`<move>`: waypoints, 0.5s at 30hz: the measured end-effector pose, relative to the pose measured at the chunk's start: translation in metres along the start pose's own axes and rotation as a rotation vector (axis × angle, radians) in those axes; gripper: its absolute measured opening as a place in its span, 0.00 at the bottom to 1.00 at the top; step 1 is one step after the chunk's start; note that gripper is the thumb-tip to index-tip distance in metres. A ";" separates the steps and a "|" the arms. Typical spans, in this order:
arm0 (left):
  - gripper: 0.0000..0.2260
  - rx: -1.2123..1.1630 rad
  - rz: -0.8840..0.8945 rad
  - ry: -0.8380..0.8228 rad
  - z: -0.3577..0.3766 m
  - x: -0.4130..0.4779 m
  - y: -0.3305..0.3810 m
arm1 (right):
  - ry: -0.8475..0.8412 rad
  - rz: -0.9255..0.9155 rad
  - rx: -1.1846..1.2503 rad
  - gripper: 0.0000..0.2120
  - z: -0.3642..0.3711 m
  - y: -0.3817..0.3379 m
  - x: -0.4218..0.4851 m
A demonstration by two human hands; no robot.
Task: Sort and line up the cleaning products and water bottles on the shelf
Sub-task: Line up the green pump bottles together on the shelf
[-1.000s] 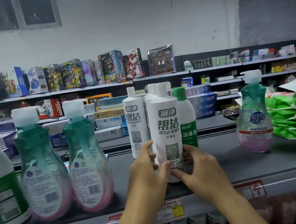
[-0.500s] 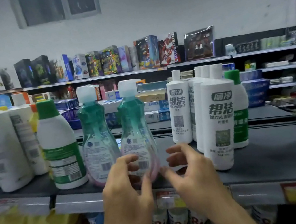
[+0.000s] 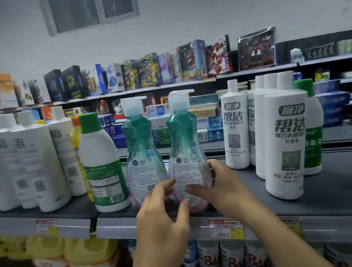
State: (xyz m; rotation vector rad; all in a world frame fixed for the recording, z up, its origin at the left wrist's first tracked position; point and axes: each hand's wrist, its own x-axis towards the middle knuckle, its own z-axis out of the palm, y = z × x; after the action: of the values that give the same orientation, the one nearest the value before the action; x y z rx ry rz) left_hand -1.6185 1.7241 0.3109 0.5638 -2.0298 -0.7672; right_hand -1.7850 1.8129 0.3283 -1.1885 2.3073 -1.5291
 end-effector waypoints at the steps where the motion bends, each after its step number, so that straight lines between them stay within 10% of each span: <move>1: 0.20 -0.005 -0.004 0.002 0.000 0.001 0.000 | -0.004 -0.008 0.007 0.24 0.000 0.000 0.001; 15: 0.26 -0.131 -0.028 -0.083 0.027 0.021 0.026 | 0.124 -0.003 -0.042 0.27 -0.030 -0.005 -0.011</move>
State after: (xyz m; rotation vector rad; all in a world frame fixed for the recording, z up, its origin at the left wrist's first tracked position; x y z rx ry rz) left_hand -1.6548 1.7367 0.3295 0.4935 -2.0330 -0.9461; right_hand -1.7898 1.8412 0.3439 -1.1373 2.4274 -1.6062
